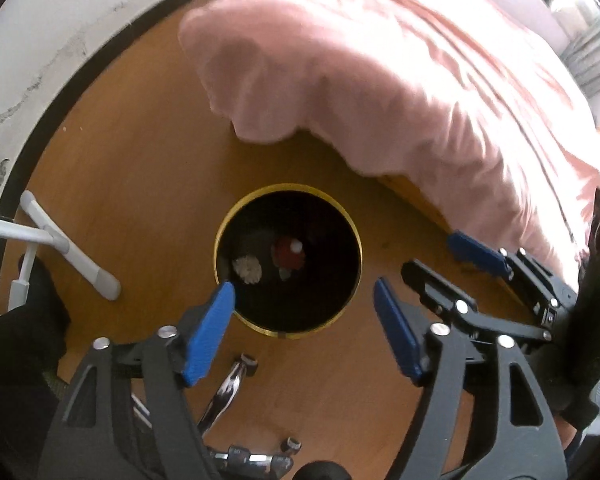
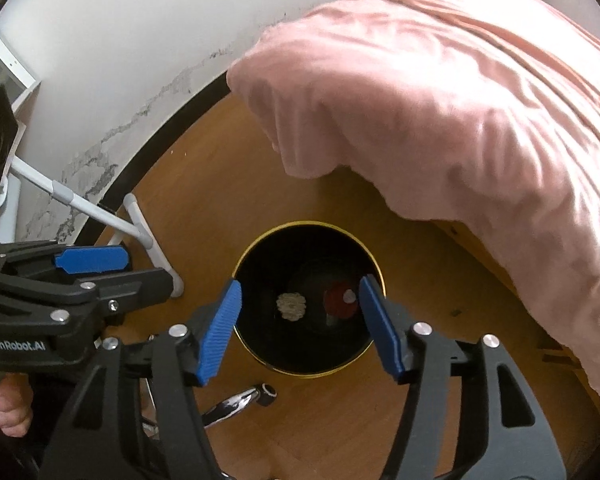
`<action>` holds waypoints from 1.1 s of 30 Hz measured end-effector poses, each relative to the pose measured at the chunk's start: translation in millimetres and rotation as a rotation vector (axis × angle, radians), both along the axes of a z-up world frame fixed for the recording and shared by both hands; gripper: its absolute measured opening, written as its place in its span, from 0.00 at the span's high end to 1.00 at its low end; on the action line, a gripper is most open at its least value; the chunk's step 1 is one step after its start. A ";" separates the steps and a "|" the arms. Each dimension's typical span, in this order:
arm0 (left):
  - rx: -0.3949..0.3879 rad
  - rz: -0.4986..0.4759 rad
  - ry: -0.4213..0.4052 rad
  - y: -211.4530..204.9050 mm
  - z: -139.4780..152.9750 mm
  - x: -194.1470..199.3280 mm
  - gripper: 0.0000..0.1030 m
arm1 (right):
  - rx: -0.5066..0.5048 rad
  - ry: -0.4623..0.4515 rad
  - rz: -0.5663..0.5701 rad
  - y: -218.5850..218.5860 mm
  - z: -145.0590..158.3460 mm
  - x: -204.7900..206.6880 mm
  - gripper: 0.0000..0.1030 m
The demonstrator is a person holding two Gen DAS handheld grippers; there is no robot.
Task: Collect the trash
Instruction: 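Grasp the blue-white wrapper with the right tool while the left tool grasps the pink box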
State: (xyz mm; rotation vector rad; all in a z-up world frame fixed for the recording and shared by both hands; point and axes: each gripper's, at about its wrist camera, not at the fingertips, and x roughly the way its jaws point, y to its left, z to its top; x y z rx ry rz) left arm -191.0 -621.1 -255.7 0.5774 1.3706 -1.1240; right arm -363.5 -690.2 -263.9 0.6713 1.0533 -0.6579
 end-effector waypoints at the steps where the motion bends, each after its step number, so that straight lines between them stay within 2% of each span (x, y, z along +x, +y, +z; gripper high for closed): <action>1: -0.028 0.022 -0.006 2.5 8.0 4.6 0.28 | -0.018 0.001 -0.002 -0.3 7.7 1.9 0.39; 4: -0.093 0.068 -0.014 11.8 32.3 19.4 0.28 | -0.069 -0.015 0.011 2.1 34.9 11.7 0.39; 8: -0.173 0.159 -0.032 41.9 85.8 57.6 0.22 | -0.153 -0.047 0.075 21.7 78.3 44.0 0.35; 13: -0.271 0.263 -0.168 113.3 164.7 110.0 0.16 | -0.234 -0.149 0.201 76.0 137.3 116.5 0.32; 14: -0.294 0.292 -0.216 141.6 185.3 125.1 0.16 | -0.241 -0.171 0.231 88.4 146.2 131.2 0.32; 17: -0.307 0.365 -0.319 207.9 219.2 157.0 0.12 | -0.265 -0.222 0.345 137.4 178.0 187.8 0.31; 22: -0.284 0.523 -0.438 350.6 255.5 214.4 0.12 | -0.238 -0.305 0.559 233.6 213.7 283.1 0.31; 25: -0.254 0.675 -0.503 461.2 267.1 249.9 0.12 | -0.193 -0.347 0.678 293.4 224.6 329.6 0.31; 28: -0.230 0.834 -0.531 554.4 269.3 274.2 0.12 | -0.132 -0.361 0.772 344.0 226.1 373.1 0.31; 31: -0.195 0.961 -0.541 621.7 261.8 288.8 0.12 | -0.081 -0.349 0.828 382.8 221.4 410.1 0.31; 33: -0.206 1.007 -0.515 654.5 252.9 290.6 0.12 | -0.066 -0.330 0.832 397.9 215.0 428.8 0.31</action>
